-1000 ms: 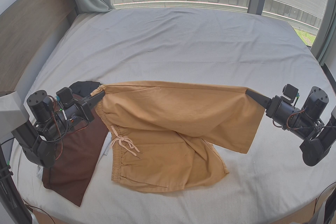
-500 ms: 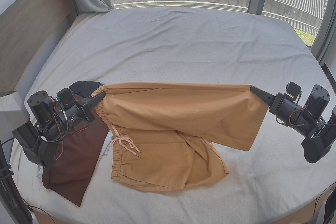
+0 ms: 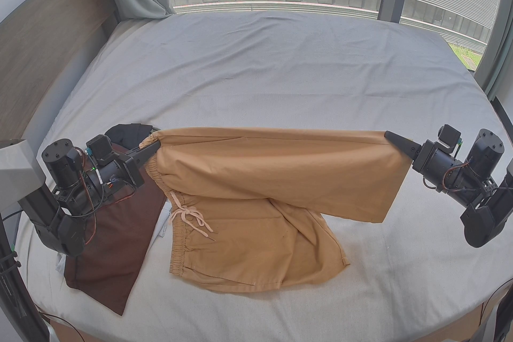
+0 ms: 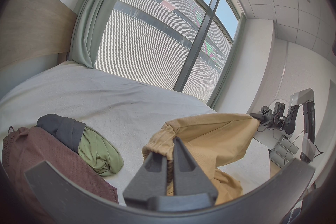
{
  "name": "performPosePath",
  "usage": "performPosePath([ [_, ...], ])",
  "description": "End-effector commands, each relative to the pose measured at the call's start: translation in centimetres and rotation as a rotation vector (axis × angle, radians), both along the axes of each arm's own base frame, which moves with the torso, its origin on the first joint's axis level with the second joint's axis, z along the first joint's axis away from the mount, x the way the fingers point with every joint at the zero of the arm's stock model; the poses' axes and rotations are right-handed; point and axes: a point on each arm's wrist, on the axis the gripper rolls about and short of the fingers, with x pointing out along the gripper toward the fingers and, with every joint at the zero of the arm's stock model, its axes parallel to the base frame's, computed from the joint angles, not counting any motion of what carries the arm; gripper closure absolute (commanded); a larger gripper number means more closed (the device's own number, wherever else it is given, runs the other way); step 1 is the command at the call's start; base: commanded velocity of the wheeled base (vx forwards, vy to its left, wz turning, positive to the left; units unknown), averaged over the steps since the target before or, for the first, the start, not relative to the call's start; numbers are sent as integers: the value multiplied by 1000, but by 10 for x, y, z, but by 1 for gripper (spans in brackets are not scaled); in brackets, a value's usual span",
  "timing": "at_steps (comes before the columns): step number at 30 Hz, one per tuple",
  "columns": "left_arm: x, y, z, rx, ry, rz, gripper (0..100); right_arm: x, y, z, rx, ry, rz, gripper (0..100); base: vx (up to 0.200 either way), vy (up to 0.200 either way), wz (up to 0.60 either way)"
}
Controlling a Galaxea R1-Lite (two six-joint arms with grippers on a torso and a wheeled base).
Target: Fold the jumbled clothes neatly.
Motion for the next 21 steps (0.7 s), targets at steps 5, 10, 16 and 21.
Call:
performPosePath([
  [5, 2, 0, -7, 0, 20, 2, 100, 2, 3, -2, -1, 6, 11, 100, 0, 0, 0],
  [10, 2, 3, -4, -4, 12, 14, 100, 10, 10, -7, 3, 12, 26, 100, 0, 0, 0],
  [16, 7, 5, -11, -1, 27, 17, 100, 23, 15, -5, 4, -18, 32, 100, 0, 0, 0],
  [21, 15, 1, -18, -4, 36, 5, 100, 37, 17, -9, 5, -27, 32, 100, 0, 0, 0],
])
